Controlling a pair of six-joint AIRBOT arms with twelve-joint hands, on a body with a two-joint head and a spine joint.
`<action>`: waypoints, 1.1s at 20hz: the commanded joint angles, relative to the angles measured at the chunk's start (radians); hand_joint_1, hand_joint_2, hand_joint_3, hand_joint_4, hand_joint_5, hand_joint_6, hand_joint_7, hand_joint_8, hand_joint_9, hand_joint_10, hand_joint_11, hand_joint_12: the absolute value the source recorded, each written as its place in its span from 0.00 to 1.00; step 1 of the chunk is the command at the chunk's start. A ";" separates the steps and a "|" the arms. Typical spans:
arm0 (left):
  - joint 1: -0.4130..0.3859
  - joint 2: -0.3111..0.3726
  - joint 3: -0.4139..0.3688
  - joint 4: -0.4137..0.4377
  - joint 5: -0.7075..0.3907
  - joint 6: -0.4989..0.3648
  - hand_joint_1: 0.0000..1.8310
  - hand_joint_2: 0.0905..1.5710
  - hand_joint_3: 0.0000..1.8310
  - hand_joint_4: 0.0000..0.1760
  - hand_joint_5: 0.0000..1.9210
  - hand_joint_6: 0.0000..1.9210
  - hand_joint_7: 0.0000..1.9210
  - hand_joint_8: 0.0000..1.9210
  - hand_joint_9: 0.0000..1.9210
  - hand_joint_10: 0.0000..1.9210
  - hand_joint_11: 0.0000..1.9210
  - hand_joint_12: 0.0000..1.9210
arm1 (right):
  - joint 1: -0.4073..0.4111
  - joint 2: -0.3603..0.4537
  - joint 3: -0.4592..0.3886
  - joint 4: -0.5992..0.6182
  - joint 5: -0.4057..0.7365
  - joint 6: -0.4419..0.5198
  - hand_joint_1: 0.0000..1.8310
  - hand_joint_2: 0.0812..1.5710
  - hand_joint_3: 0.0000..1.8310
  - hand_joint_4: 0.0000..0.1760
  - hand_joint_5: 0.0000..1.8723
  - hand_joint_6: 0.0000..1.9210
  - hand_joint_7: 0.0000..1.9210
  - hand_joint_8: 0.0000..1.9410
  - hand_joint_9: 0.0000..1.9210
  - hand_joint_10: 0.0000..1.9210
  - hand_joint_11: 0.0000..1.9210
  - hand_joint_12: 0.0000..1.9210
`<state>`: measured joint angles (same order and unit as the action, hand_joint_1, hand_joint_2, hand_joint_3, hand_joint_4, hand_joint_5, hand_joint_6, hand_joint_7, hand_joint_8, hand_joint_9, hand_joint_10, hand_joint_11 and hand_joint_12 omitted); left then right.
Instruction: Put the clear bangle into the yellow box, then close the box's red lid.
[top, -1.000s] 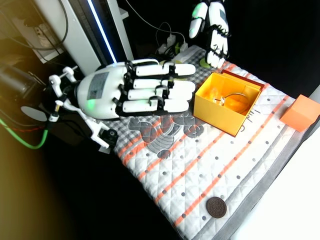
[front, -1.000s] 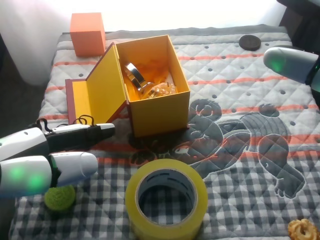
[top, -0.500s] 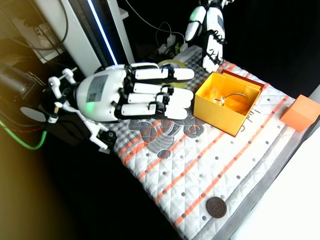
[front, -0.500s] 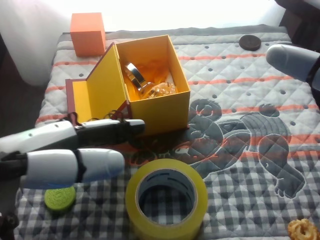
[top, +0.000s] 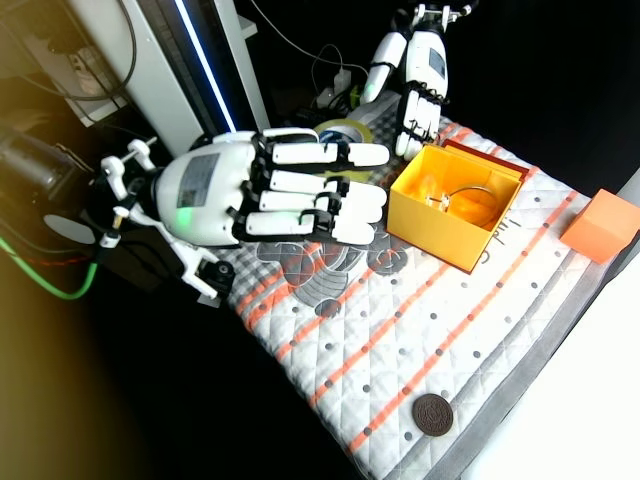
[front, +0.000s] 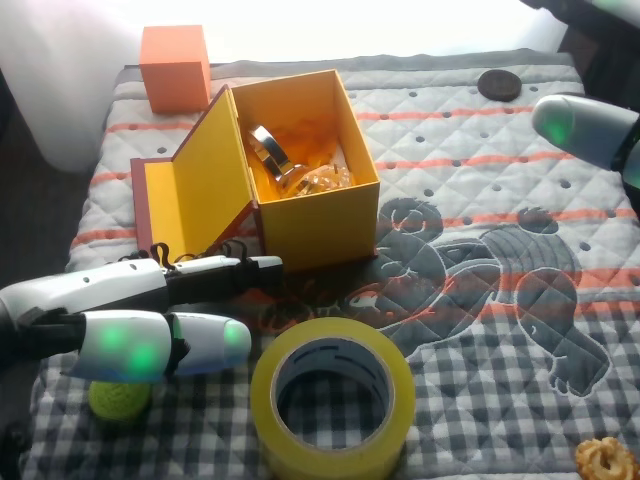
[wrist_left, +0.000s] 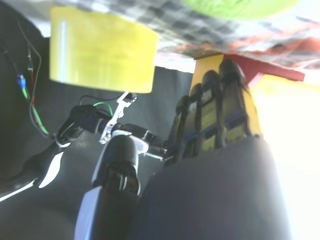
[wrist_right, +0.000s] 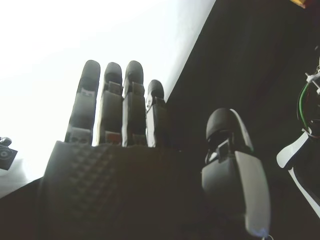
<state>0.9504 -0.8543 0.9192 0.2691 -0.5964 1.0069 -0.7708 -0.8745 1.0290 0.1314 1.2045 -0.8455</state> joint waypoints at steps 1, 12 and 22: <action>-0.017 -0.008 0.006 -0.017 -0.087 -0.005 0.00 0.88 0.00 0.00 0.02 0.00 0.02 0.00 0.03 0.00 0.00 0.10 | 0.006 0.003 0.006 0.011 0.124 0.009 0.00 0.82 0.00 0.48 0.10 0.00 0.19 0.00 0.12 0.00 0.00 0.23; -0.033 -0.016 0.025 -0.011 -0.037 -0.006 0.00 0.88 0.00 0.00 0.04 0.01 0.02 0.00 0.03 0.00 0.01 0.09 | -0.009 0.008 0.004 0.023 0.125 0.021 0.00 0.83 0.00 0.49 0.11 0.00 0.19 0.00 0.12 0.00 0.00 0.22; -0.033 0.069 0.012 -0.110 -0.080 0.079 0.00 0.87 0.00 0.00 0.02 0.00 0.01 0.00 0.00 0.00 0.00 0.09 | -0.013 0.003 0.003 0.023 0.125 0.021 0.00 0.84 0.00 0.42 0.12 0.00 0.21 0.00 0.14 0.00 0.00 0.25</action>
<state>0.9287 -0.7822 0.9302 0.1589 -0.5587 1.1099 -0.7898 -0.8745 1.0290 0.1455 1.2041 -0.8330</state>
